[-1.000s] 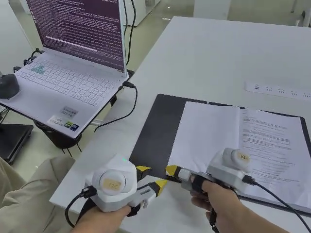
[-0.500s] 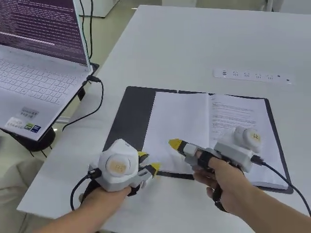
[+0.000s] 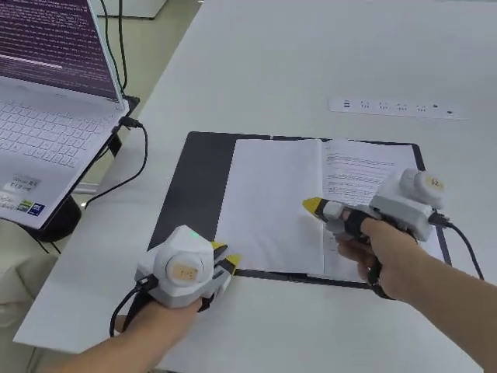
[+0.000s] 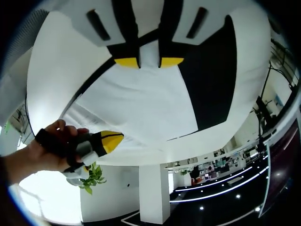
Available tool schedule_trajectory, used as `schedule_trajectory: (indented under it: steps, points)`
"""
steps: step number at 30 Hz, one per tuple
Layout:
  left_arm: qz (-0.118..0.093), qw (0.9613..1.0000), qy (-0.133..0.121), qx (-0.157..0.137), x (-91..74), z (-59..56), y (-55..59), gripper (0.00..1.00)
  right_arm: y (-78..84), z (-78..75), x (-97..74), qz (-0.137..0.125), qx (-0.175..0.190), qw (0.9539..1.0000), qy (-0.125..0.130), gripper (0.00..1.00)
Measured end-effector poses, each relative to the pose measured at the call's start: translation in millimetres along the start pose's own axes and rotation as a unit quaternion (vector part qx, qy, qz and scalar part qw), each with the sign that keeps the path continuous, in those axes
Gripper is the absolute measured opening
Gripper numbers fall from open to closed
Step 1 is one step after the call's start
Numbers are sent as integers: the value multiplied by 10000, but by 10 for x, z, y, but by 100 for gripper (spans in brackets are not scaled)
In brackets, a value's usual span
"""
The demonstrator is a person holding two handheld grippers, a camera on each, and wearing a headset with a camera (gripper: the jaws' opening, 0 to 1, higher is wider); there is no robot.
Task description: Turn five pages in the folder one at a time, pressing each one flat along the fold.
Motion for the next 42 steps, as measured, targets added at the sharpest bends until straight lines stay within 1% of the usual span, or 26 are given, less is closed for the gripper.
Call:
schedule_trajectory:
  steps: [1, 3, 7, 8, 9, 11, 12, 13, 14, 15, 17, 18, 20, 21, 24, 28, 32, 35, 36, 38, 40, 42]
  points:
    - [-15, 10000, 3, 1, -2, -2, 2, 13, -36, -15, 9, -25, 210, 9998, -10, 0]
    - [-41, 10000, 1, -28, 4, 2, -1, 13, -113, -50, 24, -115, 427, 9990, -2, 0]
    - [-54, 10000, -8, -35, 9, -1, -5, 13, -203, -116, 75, -168, 669, 9976, 58, 0]
    - [-54, 10000, -10, -19, 9, -2, -6, 13, -223, -134, 104, -157, 825, 9964, 78, 0]
    - [-56, 10000, -11, -22, 9, -1, -7, 13, -235, -145, 128, -116, 905, 9958, 72, 0]
    - [-53, 10000, -20, -22, 19, 11, 2, 13, -292, -158, 172, -169, 1097, 9938, 54, 0]
    - [-52, 10000, -28, -20, 25, 18, 7, 13, -328, -162, 205, -218, 1243, 9920, 42, 0]
    - [-52, 10000, -30, -28, 27, 21, 9, 13, -341, -171, 225, -207, 1302, 9913, 53, 0]
    - [-56, 10000, -35, -49, 32, 27, 12, 13, -357, -170, 259, -197, 1450, 9892, 26, 0]
    - [-58, 10000, -39, -38, 35, 30, 15, 13, -372, -186, 283, -194, 1498, 9885, 31, 0]
    - [-69, 9999, -48, -69, 32, 26, 12, 13, -387, -239, 318, -171, 1674, 9857, 105, 0]
    - [-75, 9999, -49, -59, 31, 25, 12, 13, -421, -215, 341, -227, 1758, 9842, 12, 0]
    - [-93, 9999, -52, -98, 32, 29, 14, 13, -453, -221, 374, -209, 1850, 9825, -5, 0]
    - [-101, 9999, -52, -103, 32, 31, 15, 13, -500, -226, 380, -291, 1839, 9825, 38, 0]
    - [-105, 9999, -58, -106, 32, 30, 16, 13, -577, -245, 434, -267, 1935, 9807, 37, 0]
    - [-129, 9998, -59, -105, 29, 24, 12, 13, -670, -246, 500, -256, 1898, 9814, 91, 0]
    - [-159, 9998, -60, -117, 27, 20, 9, 13, -790, -285, 565, -367, 1954, 9800, 129, 0]
    - [-180, 9997, -62, -140, 26, 19, 9, 13, -881, -316, 613, -528, 2130, 9756, 117, 0]
    - [-190, 9997, -63, -153, 25, 18, 8, 13, -921, -328, 631, -610, 2245, 9725, 96, 0]
    - [-207, 9996, -63, -154, 24, 16, 7, 13, -960, -340, 656, -691, 2365, 9691, 75, 0]
    - [-232, 9996, -63, -178, 23, 17, 9, 14, -1029, -351, 685, -865, 2497, 9644, 60, 0]
    - [-256, 9995, -62, -178, 23, 16, 10, 14, -1098, -363, 713, -1030, 2689, 9577, 21, 0]
Point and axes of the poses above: the centre of the closed fingertips' face, and the gripper's own axes: x roughly forward along the fingers, z roughly to its left, y roughly out of its underside, the point moved 2 cm from there along -x, roughly backward along the fingers, and after that the axes turned 3 degrees about z, right-handed, at the moved point
